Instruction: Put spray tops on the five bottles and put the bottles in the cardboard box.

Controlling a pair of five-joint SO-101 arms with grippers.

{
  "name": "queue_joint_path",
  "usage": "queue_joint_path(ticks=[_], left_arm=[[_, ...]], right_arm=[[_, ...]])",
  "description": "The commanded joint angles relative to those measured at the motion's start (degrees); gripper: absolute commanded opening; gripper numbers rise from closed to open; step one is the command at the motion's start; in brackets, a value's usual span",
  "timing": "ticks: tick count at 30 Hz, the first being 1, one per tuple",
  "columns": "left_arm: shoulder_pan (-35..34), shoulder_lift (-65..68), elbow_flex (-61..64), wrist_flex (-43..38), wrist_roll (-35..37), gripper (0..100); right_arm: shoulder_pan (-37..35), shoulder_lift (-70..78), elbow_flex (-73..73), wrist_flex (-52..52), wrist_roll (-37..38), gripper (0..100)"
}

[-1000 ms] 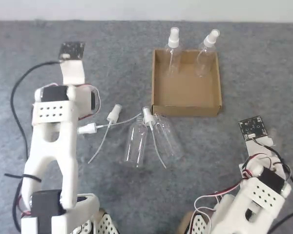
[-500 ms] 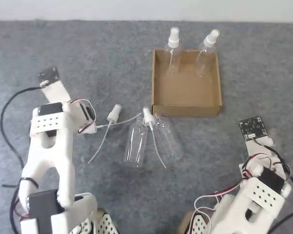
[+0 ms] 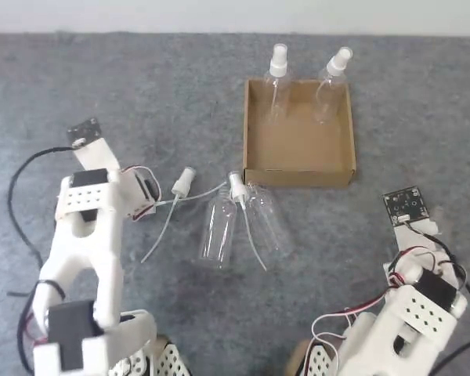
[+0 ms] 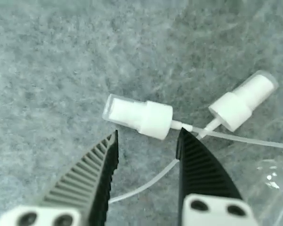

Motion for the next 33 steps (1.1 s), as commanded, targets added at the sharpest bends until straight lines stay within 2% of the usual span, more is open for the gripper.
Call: queue_joint_path(ticks=[1, 6, 14, 20, 25, 33], left_arm=[[0.79, 4.40, -5.49, -0.26, 0.44, 19], [0.70, 10.37, -10.42, 2.11, 0.53, 19], [-4.13, 16.00, -16.66, 1.93, 0.00, 19], [-4.31, 21.45, -22.20, 2.02, -9.85, 19], [-4.66, 22.59, -23.96, 2.11, -9.85, 19], [-10.11, 23.03, -28.44, 2.37, -10.11, 19]], right_arm=[[-0.13, -1.63, 0.09, -0.22, 0.44, 26.0], [-0.04, -1.63, 0.00, -0.22, 0.44, 26.0], [-0.13, -1.63, 0.00, -0.22, 0.44, 26.0], [-0.04, -1.63, 0.00, -0.22, 0.53, 26.0], [-0.04, -1.63, 0.00, -0.22, 0.53, 26.0], [-0.13, -1.63, 0.00, -0.22, 0.53, 26.0]])
